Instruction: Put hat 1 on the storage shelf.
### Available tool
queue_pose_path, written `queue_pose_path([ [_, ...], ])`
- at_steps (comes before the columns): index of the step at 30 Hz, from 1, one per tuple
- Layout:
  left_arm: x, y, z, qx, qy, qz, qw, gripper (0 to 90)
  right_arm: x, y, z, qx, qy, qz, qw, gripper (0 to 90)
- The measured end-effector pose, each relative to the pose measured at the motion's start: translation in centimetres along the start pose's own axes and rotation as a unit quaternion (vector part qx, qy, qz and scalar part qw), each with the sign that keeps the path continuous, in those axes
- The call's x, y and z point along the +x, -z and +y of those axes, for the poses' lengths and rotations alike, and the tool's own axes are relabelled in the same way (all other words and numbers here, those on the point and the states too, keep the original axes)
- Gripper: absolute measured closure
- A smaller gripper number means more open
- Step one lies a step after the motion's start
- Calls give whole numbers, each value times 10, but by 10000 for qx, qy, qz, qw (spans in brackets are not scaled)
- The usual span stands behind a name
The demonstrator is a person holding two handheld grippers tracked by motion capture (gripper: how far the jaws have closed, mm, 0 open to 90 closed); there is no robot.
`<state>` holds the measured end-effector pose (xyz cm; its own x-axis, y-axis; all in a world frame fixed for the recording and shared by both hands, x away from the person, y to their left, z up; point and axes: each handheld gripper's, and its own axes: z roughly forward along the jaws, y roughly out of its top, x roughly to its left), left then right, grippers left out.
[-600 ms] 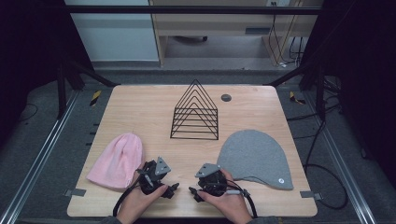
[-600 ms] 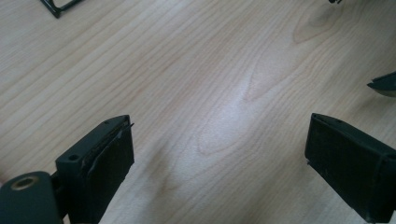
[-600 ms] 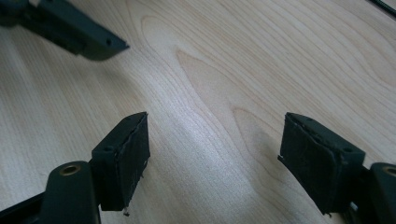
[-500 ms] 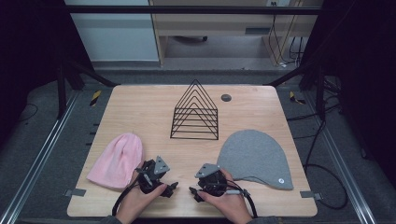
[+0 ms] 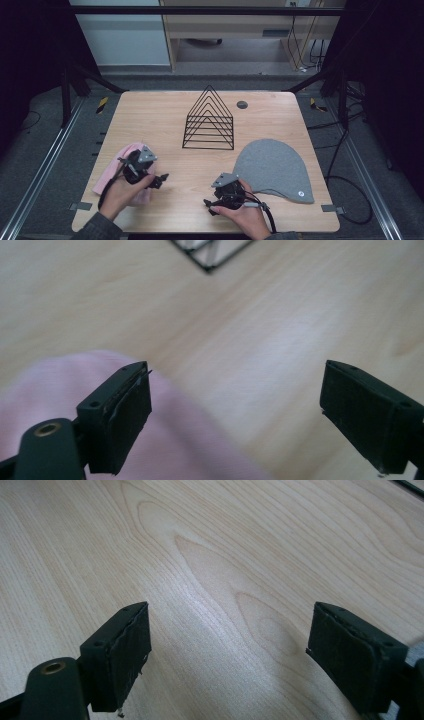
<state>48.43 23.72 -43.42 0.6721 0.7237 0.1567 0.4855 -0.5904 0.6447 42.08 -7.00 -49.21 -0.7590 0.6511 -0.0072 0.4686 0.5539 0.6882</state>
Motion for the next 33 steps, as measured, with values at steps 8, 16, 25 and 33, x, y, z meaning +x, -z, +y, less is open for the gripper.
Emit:
queue_pose_path([
  [8,69,13,0,-57,480,213,9986,122,-2,3,-1,-50,25,-59,10000,230],
  [16,97,14,-22,3,634,359,9973,263,-3,1,-1,-8,34,-101,9999,236],
  [25,119,-7,-26,257,665,145,9973,467,-2,-4,-3,86,37,-42,9999,237],
  [33,122,-18,-29,475,615,171,9968,454,-3,-6,-3,107,-34,-32,9999,236],
])
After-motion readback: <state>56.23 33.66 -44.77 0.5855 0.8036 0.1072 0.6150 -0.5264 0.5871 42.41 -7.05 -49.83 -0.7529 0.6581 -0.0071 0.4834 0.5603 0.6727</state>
